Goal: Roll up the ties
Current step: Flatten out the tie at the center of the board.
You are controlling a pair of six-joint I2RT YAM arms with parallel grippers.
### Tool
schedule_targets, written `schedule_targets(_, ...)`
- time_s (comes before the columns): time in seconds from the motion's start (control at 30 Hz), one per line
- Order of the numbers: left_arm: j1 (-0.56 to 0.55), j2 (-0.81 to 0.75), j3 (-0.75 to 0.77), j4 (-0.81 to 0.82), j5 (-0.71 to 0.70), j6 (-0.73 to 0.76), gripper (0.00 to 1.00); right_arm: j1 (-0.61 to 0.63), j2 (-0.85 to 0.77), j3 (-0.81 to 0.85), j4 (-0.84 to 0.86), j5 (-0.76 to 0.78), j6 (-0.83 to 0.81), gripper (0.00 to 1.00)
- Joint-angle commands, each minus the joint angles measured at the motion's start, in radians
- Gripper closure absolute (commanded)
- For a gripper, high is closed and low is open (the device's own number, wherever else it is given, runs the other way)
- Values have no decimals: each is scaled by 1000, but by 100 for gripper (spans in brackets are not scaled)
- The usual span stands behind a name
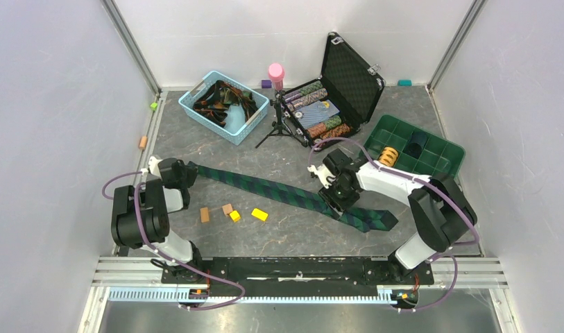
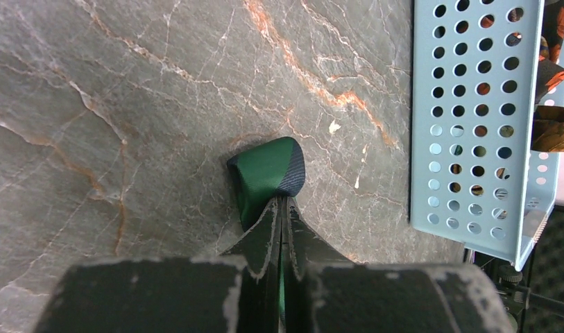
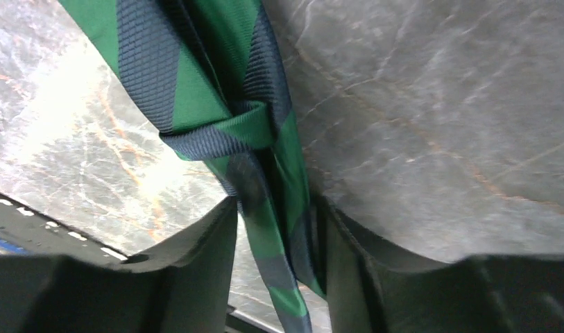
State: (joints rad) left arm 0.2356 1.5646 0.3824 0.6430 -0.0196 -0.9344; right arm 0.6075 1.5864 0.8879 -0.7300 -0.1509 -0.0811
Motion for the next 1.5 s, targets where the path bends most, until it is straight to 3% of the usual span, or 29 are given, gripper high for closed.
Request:
schedule_targets(0.0, 6, 5, 14, 75, 10, -12, 98, -5, -26, 86, 23, 108, 17, 43)
schedule_targets(0.13, 6, 3, 13, 82, 15, 6, 98, -5, -96, 135, 53, 122, 17, 32)
schedule_targets(0.33, 7, 17, 21, 81, 44, 9, 98, -2, -213, 50, 165, 27, -25, 27)
schedule_targets(0.63, 6, 21, 23, 80, 41, 9, 98, 91, -202, -38, 315, 71, -38, 14)
schedule_targets(0.73, 8, 20, 23, 80, 41, 9, 98, 106, -176, -12, 292, 188, 60, 17)
schedule_targets(0.83, 8, 21, 23, 81, 43, 9, 98, 104, -185, -7, 282, 292, 280, 26)
schedule_targets(1.03, 10, 21, 23, 80, 38, 6, 98, 102, -253, -89, 340, 297, 668, 36)
schedule_targets(1.33, 13, 27, 21, 86, 42, -3, 97, 101, -302, -198, 402, 279, 833, 55)
schedule_targets(1.47, 14, 28, 18, 95, 45, -4, 96, 101, -282, -207, 412, 278, 843, 58)
